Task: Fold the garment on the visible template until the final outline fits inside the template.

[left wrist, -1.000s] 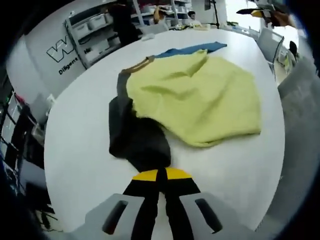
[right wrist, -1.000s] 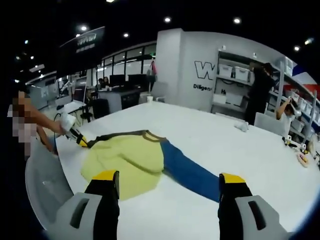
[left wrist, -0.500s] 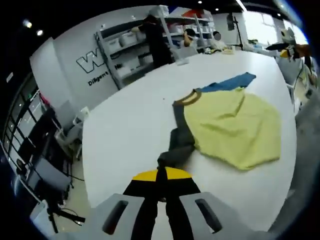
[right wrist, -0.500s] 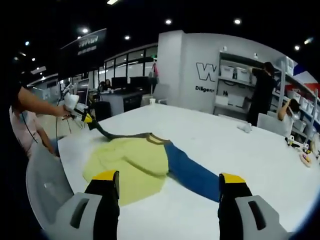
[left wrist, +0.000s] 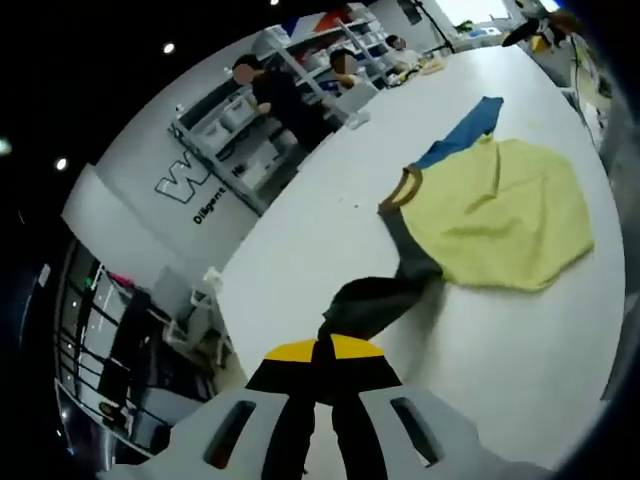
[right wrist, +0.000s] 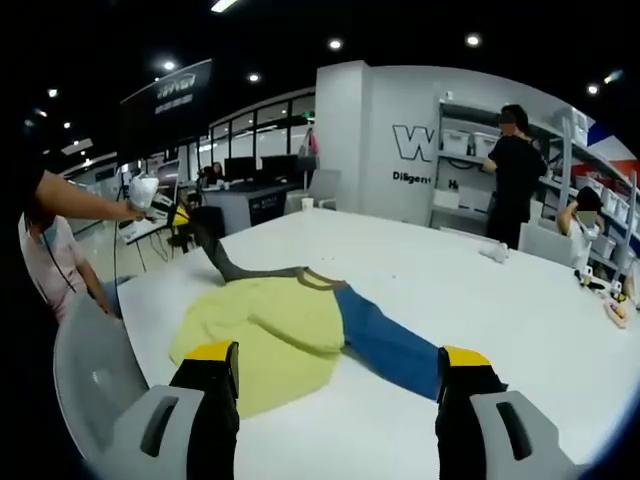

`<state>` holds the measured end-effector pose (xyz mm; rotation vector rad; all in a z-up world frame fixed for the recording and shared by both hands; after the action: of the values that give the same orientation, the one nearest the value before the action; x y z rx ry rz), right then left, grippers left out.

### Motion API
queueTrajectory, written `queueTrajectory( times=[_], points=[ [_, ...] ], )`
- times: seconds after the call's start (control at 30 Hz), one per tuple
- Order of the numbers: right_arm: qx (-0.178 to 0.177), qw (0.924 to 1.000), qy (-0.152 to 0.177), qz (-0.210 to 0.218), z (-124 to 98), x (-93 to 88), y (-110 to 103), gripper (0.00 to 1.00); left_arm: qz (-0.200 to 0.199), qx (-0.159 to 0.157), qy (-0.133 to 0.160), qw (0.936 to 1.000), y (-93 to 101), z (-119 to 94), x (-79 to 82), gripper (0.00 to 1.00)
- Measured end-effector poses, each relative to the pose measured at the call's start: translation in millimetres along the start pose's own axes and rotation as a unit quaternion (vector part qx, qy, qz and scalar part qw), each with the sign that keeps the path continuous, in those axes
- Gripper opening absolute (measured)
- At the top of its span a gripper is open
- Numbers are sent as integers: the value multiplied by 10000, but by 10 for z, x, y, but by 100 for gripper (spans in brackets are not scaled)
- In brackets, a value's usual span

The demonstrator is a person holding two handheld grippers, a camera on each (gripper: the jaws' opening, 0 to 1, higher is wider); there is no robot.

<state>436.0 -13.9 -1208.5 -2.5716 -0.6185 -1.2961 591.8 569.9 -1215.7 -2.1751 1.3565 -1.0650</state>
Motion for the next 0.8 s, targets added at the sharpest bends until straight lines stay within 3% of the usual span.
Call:
queueTrajectory(
  times=[0.27, 0.37, 0.6, 0.67, 0.7, 0.8],
  points=[
    [32, 10000, -40, 2, 17, -13, -33, 79, 519, -345, -295, 9976, 377, 103, -251, 3],
    [39, 10000, -39, 24, 20, -14, -34, 79, 1026, -555, -350, 9926, 554, 109, -337, 3],
    [62, 9999, -81, 14, 31, -30, -60, 79, 1522, -898, -283, 9839, 892, 78, -461, 3],
    [58, 9999, -108, 19, 37, -43, -61, 79, 1844, -998, -213, 9775, 967, 66, -460, 3],
    [54, 9999, -116, 19, 40, -48, -62, 79, 2263, -963, -156, 9691, 1020, 46, -452, 3],
    [64, 9999, -135, 29, 51, -55, -71, 79, 2754, -1102, -41, 9550, 1149, 19, -452, 3]
  ],
)
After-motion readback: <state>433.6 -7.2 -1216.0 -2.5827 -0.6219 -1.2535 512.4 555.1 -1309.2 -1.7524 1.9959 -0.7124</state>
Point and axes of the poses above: the point that each gripper's makers call its tool centre point, and the gripper's own axes: z roughly forward along the fingers, y roughly to its right, x roughly out of its top, the point moved 10 cm from there along -z, roughly backward along the fingers, and after that the axes turned 13 degrees about -y, right-handed, at the moved point
